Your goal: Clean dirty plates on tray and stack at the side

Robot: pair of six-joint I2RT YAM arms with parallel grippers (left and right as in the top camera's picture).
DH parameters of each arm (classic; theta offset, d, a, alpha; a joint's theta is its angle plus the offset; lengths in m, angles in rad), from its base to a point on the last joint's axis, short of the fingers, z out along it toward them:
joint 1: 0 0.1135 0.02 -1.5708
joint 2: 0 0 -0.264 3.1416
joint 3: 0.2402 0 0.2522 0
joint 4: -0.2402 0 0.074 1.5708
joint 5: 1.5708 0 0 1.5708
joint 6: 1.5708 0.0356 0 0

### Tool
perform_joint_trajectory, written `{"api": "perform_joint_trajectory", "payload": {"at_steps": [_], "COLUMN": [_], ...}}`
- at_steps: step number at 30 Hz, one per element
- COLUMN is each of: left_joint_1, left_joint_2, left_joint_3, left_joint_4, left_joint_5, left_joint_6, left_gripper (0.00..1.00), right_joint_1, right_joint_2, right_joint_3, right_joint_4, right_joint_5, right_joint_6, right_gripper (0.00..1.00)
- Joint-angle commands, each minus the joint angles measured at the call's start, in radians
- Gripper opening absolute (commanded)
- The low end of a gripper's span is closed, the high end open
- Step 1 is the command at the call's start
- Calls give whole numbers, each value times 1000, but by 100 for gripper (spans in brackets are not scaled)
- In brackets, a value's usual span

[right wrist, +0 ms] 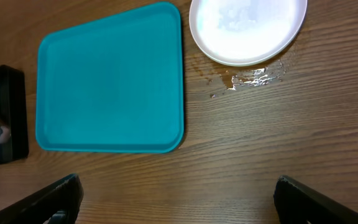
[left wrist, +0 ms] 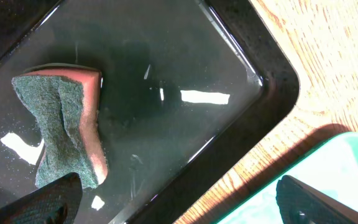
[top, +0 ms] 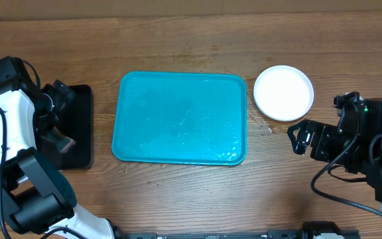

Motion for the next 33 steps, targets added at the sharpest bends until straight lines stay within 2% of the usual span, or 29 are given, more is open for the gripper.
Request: {"api": "perform_joint_trajectory", "payload": {"at_steps": [1, 4, 7, 16, 19, 27, 33], "left_joint_1": [1, 1, 1, 1, 1, 1, 1], "left_joint_2": [-20, -20, -20, -20, -20, -20, -20], "left_joint_3": [14, 14, 14, 14, 14, 14, 14], "left_joint_4": [1, 1, 1, 1, 1, 1, 1], "left_joint_5": [6, 6, 7, 6, 6, 6, 6], "left_joint_6": [10, 10, 10, 10, 10, 10, 10], "left_gripper": [100, 100, 100, 100, 100, 100, 100], "right_joint_1": [6, 12, 6, 3, 3, 4, 7], "right_joint_2": [4, 4, -39, -525, -796, -985, -999], "right_joint_3": [4, -4, -76, -714, -1005, -1226, -1316], "right_joint_4": [6, 12, 96, 753, 1069, 1296, 1432], "right_joint_5": [-3, -8, -7, -16, -15, 16, 76], "right_joint_6": [1, 1, 0, 1, 0, 0, 0], "right_gripper": [100, 100, 100, 100, 100, 100, 100]}}
